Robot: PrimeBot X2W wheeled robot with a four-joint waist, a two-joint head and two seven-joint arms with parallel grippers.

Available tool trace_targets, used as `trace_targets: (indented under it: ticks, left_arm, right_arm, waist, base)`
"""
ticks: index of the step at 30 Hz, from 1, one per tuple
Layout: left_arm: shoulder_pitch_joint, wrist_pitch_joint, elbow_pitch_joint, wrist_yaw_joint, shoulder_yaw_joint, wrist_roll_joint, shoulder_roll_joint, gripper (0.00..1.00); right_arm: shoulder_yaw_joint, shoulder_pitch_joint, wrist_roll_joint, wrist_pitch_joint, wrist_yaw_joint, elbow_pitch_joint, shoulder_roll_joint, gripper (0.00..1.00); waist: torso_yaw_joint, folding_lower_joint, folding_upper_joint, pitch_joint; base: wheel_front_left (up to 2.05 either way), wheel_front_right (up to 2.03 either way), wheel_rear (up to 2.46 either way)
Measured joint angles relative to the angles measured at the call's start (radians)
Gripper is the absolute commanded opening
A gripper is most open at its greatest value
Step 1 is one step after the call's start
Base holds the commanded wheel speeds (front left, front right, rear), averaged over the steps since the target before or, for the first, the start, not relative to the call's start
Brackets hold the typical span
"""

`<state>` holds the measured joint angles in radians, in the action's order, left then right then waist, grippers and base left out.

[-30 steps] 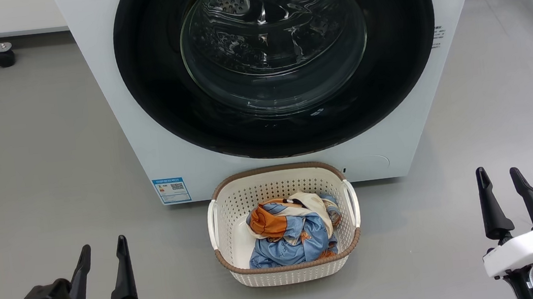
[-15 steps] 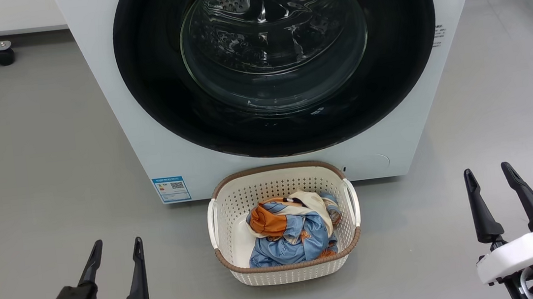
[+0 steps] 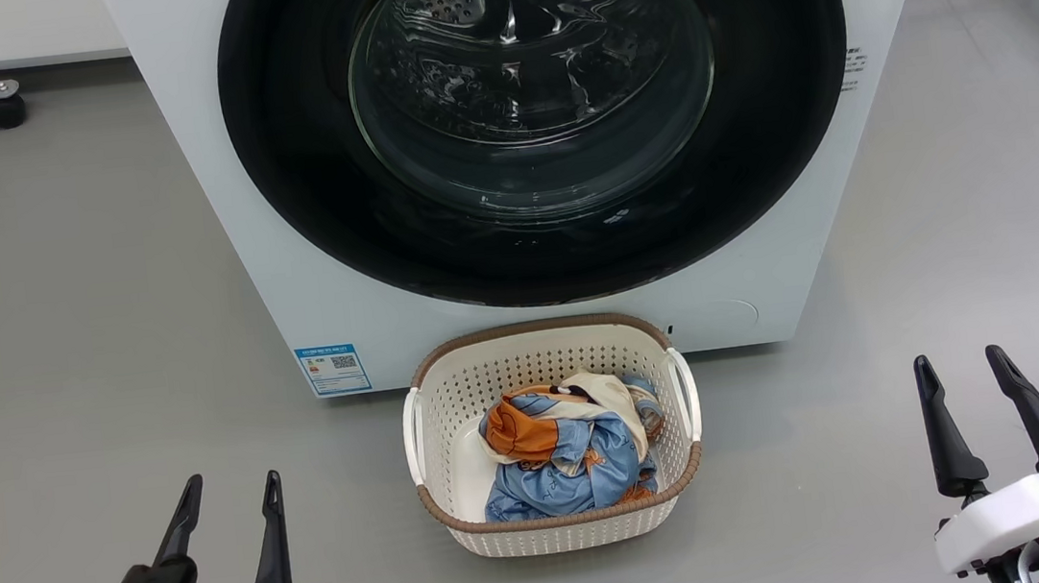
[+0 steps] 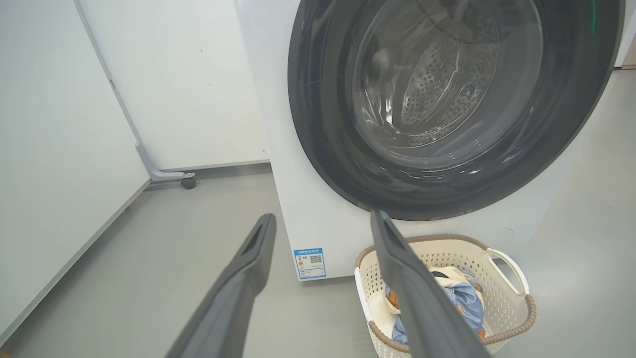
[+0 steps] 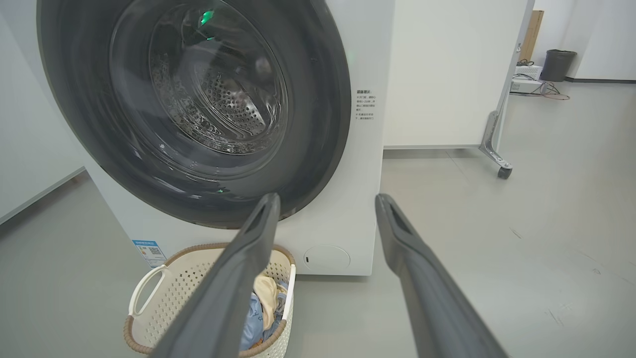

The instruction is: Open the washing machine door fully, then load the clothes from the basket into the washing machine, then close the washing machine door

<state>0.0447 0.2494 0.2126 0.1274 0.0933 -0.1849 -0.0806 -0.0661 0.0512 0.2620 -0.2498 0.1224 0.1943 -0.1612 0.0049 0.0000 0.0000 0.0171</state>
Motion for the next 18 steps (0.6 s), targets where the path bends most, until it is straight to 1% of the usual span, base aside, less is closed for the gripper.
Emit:
trace_targets:
  ticks: [9, 18]
  left_arm:
    - [0.0, 0.0, 0.002, 0.0, -0.003, 0.0, 0.002, 1.0]
    - [0.0, 0.0, 0.002, 0.0, -0.003, 0.008, 0.006, 1.0]
  right_arm:
    - [-0.006, 0.0, 0.001, 0.0, 0.0, 0.044, -0.006, 1.0]
    - [-0.01, 0.0, 0.001, 0.0, 0.0, 0.059, -0.013, 1.0]
  waist:
    - [0.0, 0.0, 0.0, -0.003]
    - [0.004, 0.0, 0.0, -0.006]
  base:
    - [0.0, 0.0, 0.0]
    - [0.0, 0.0, 0.0]
